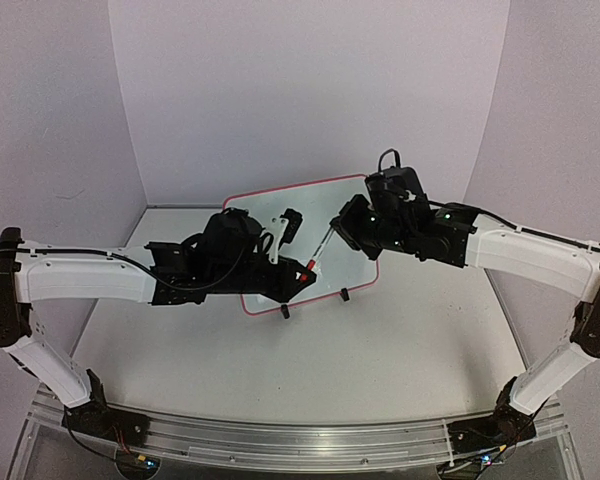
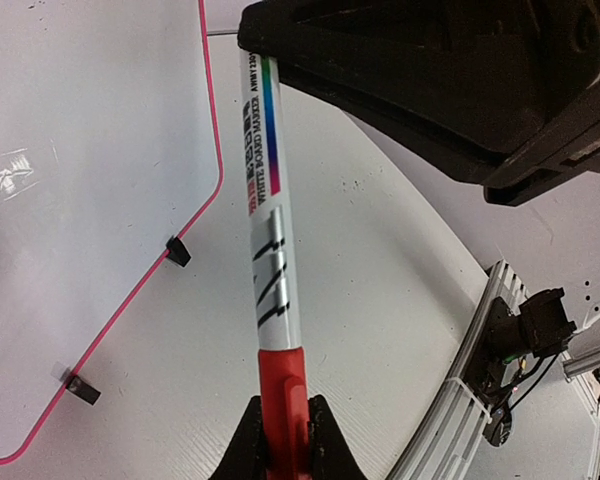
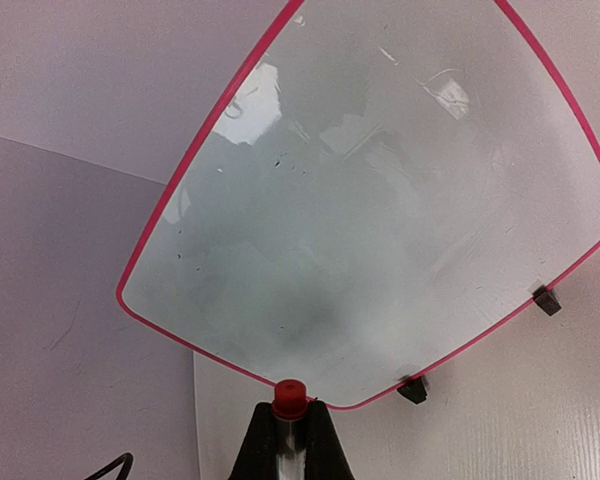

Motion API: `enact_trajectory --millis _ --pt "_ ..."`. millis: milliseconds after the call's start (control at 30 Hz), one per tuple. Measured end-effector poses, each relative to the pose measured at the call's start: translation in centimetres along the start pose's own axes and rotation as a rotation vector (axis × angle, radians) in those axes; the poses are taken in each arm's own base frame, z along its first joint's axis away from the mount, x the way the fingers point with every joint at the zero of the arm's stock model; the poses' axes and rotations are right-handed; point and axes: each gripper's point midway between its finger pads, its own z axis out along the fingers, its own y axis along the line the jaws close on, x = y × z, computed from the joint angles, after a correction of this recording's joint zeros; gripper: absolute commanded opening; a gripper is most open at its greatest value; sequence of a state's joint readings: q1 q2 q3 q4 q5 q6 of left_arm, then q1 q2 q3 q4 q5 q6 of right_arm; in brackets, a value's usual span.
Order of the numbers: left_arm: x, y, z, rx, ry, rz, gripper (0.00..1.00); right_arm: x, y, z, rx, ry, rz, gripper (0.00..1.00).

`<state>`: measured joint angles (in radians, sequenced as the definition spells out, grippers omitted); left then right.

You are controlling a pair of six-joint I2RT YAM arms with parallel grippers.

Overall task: Write a sentence on the whiteboard
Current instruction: Pass from the right arm to the left, then open the pen cap from the whiteboard marker.

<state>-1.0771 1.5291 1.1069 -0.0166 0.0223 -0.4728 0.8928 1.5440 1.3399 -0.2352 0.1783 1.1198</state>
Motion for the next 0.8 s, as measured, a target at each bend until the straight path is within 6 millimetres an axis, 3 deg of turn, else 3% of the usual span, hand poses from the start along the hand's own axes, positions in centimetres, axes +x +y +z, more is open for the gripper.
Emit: enact_trajectory --millis 33,67,100,233,333,567,700,800 --pt "0.0 0.0 0.0 0.0 0.001 0.001 0.0 0.0 -0.1 0.1 -0.001 0.0 -0.003 0.2" --pt "0.0 0.0 0.0 0.001 0.001 0.001 0.0 0.1 -0.1 0.1 -0.002 0.0 -0.003 0.43" --pt "0.0 -0.1 0.0 0.004 0.001 0.005 0.0 0.2 -0.2 0.1 -0.002 0.006 -0.019 0.54" --pt "0.0 -0.6 -0.1 0.031 0.003 0.028 0.0 0.8 -1.4 0.0 0.011 0.02 -0.093 0.86" --pt "0.0 -0.9 -0.6 0.069 0.021 0.041 0.0 0.4 -1.8 -0.7 -0.004 0.052 -0.18 0.91" --pt "0.3 1.0 -2.1 0.145 0.085 0.022 0.0 -3.8 -1.3 -3.7 -0.107 0.08 -0.349 0.95" --pt "1.2 1.3 -2.9 0.218 0.147 0.043 0.0 -3.3 0.0 -6.2 -0.227 0.207 -0.465 0.94" --pt "3.0 0.1 -3.6 0.301 0.233 0.077 0.0 -1.0 0.8 -6.9 -0.353 0.374 -0.505 0.93"
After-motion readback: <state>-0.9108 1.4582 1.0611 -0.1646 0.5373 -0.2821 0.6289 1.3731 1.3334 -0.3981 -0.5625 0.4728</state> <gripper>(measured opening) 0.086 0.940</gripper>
